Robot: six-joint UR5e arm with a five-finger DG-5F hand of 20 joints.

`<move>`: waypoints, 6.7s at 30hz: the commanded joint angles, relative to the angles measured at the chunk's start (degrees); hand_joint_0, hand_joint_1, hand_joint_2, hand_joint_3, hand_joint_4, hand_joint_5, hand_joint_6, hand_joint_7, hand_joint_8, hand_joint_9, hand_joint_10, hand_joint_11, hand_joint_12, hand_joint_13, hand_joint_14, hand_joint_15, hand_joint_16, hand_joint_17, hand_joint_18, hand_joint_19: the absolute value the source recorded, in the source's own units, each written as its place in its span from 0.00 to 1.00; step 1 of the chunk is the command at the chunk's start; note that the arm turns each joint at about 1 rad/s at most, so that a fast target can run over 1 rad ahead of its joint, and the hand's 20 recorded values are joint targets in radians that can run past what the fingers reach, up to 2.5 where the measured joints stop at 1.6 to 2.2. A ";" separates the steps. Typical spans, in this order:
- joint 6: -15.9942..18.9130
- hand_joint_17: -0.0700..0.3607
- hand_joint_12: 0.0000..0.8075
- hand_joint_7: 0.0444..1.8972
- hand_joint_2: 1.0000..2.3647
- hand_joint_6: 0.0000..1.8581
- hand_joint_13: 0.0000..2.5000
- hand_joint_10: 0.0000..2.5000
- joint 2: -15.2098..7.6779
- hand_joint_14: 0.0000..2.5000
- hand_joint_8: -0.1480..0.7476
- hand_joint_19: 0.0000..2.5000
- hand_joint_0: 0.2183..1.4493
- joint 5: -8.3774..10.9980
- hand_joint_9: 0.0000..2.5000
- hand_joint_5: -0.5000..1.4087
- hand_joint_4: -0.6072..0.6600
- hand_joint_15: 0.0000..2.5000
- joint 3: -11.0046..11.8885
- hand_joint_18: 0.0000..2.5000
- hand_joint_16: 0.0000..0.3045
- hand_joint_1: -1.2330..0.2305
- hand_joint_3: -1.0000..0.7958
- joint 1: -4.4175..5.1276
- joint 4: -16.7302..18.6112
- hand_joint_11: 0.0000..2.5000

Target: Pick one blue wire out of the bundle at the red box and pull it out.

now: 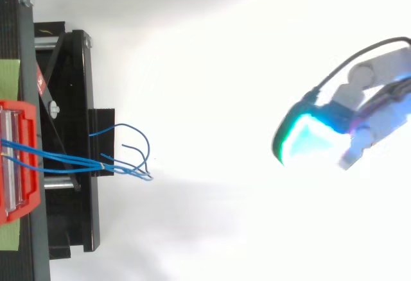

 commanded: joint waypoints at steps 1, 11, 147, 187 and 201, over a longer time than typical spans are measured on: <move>0.30 0.46 0.32 0.40 0.00 0.27 0.30 0.00 -2.15 0.01 0.52 0.16 0.26 0.04 0.39 0.18 0.76 0.13 0.00 0.32 0.18 0.55 0.29 -0.01 1.21 0.11; -0.67 0.47 0.49 0.42 0.00 0.27 0.37 0.01 -3.90 0.00 0.54 0.16 0.24 1.97 0.43 0.19 0.75 0.12 0.00 0.30 0.19 0.48 0.28 0.34 6.57 0.15; -12.18 0.48 0.52 0.68 0.01 0.27 0.07 0.00 -32.29 0.00 0.53 0.13 0.31 13.57 0.29 0.22 0.76 0.03 14.42 0.06 0.20 0.40 0.33 4.65 40.50 0.10; -12.18 0.47 0.50 0.49 0.02 0.44 0.08 0.01 -32.21 0.00 0.53 0.15 0.31 13.48 0.28 0.16 0.70 0.05 14.50 0.07 0.19 0.40 0.43 3.42 40.76 0.16; -12.10 0.47 0.51 0.55 0.02 0.47 0.08 0.01 -32.21 0.00 0.56 0.14 0.29 13.66 0.32 0.17 0.69 0.05 16.09 0.04 0.19 0.41 0.50 3.42 39.44 0.21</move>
